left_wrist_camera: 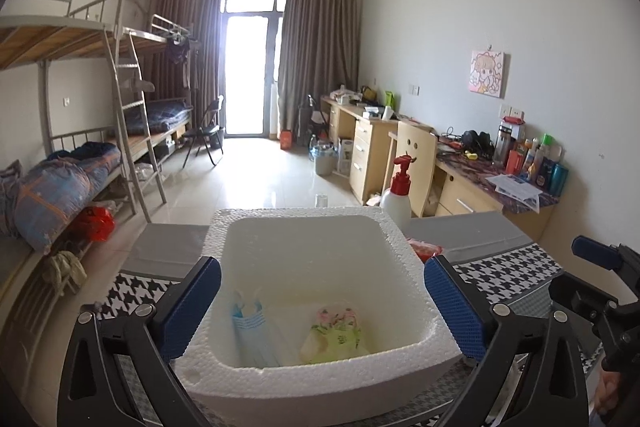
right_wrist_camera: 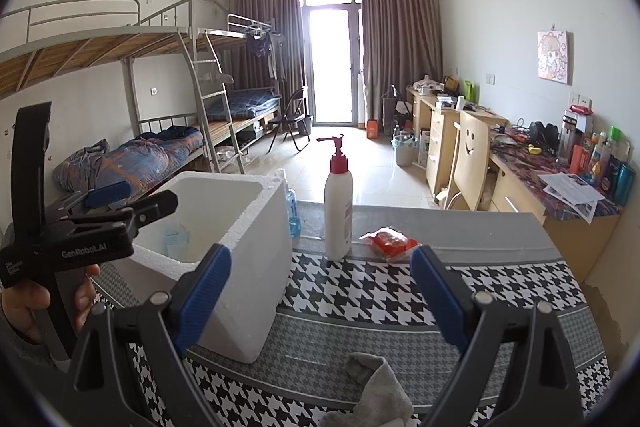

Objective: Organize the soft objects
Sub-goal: 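Withdraw both tools from the foam box toward the grey cloth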

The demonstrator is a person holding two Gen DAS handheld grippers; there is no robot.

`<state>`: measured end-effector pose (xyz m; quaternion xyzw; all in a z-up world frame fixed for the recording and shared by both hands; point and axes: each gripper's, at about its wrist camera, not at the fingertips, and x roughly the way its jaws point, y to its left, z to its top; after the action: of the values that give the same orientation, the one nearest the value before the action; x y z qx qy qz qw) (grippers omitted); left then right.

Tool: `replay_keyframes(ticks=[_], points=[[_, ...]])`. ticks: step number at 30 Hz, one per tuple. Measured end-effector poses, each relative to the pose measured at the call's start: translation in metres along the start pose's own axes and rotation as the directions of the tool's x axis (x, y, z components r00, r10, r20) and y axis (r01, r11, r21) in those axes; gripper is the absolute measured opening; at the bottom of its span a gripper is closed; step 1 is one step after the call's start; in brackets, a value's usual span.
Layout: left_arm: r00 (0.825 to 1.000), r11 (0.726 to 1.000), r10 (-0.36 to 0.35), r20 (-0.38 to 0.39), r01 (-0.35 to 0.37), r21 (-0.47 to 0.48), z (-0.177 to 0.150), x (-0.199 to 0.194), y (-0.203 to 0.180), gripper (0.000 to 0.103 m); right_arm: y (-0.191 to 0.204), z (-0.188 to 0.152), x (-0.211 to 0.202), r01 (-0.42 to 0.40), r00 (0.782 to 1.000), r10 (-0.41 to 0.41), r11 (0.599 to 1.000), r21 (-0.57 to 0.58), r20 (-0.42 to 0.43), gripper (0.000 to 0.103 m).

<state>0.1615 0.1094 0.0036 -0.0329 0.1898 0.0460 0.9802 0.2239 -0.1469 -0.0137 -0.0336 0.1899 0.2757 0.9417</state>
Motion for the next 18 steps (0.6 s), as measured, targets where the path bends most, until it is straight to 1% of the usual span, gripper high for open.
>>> replay_keyframes(ticks=[1, 3, 7, 11, 16, 18], points=[[1.0, 1.0, 0.0, 0.005, 0.0, 0.003, -0.001, -0.002, 0.0, 0.102, 0.001, 0.0, -0.001, 0.001, 1.0, -0.001, 1.0, -0.002, 0.001, 0.094], [1.0, 1.0, -0.026, 0.01, 0.026, 0.003, -0.002, -0.007, 0.001, 0.102, 0.002, 0.0, -0.003, -0.003, 1.0, 0.003, 1.0, -0.005, 0.003, 0.094], [0.999, 1.0, -0.026, 0.028, 0.025, 0.014, -0.005, -0.017, 0.0, 0.102, 0.004, -0.001, -0.005, -0.008, 1.0, 0.008, 1.0, -0.004, 0.003, 0.094], [0.998, 0.999, -0.047, 0.042, 0.046, 0.022, -0.008, -0.027, 0.001, 0.102, 0.007, -0.001, -0.007, -0.02, 1.0, 0.02, 1.0, -0.003, 0.004, 0.094], [0.998, 1.0, -0.007, 0.069, 0.005, 0.019, -0.014, -0.035, 0.004, 0.102, 0.012, -0.003, -0.01, -0.027, 1.0, 0.027, 1.0, -0.008, 0.002, 0.094], [0.997, 1.0, -0.003, 0.073, 0.001, 0.028, -0.016, -0.037, 0.005, 0.102, 0.013, -0.004, -0.011, -0.026, 1.0, 0.026, 1.0, -0.008, 0.002, 0.094]])
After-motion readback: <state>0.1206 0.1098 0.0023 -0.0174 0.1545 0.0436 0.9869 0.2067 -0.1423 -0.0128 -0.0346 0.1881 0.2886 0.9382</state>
